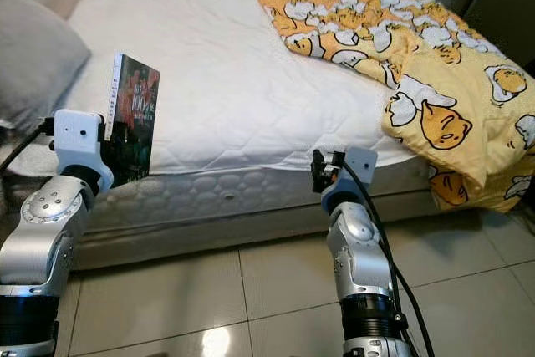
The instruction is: Clean up the room
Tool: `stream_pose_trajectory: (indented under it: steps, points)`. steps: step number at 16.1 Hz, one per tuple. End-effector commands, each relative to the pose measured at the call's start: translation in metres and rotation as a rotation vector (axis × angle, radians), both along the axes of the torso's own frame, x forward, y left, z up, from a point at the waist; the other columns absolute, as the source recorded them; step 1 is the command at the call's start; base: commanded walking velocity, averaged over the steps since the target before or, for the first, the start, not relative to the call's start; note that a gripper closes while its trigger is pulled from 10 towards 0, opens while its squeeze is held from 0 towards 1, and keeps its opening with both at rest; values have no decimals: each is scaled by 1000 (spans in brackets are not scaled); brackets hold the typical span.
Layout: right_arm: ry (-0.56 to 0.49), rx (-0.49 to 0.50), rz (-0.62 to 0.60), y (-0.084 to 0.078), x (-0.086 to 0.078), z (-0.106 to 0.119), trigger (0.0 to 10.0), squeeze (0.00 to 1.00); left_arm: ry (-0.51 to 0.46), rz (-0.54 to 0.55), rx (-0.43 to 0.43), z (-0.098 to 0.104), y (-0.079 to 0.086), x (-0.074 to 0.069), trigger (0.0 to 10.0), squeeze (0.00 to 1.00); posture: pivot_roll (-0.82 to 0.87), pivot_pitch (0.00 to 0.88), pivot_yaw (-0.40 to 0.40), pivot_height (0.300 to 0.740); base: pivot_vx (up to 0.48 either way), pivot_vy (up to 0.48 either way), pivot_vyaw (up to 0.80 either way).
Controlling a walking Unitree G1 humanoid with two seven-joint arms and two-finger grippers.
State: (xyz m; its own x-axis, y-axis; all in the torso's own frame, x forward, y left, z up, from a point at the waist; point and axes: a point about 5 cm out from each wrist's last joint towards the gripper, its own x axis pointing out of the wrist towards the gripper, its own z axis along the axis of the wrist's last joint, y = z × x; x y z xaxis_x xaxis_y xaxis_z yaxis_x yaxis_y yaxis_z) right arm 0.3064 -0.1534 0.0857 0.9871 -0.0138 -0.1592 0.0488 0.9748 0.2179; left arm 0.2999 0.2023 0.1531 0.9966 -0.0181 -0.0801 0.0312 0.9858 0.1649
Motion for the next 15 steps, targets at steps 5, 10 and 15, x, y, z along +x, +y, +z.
stream_pose_trajectory:
  steps: [5,10,15]
  points:
    - [-22,-16,56,6,5,8,10000,0,-60,0,-2,13,0,3,10000,0,9,0,-52,740,375,0,464]
    - [-44,5,121,18,2,10,10000,0,-58,5,-3,12,1,3,10000,0,8,0,-53,740,382,0,318]
    - [-41,1,118,16,2,9,10000,0,-58,-2,-1,11,0,2,10000,0,8,0,-52,740,381,0,0]
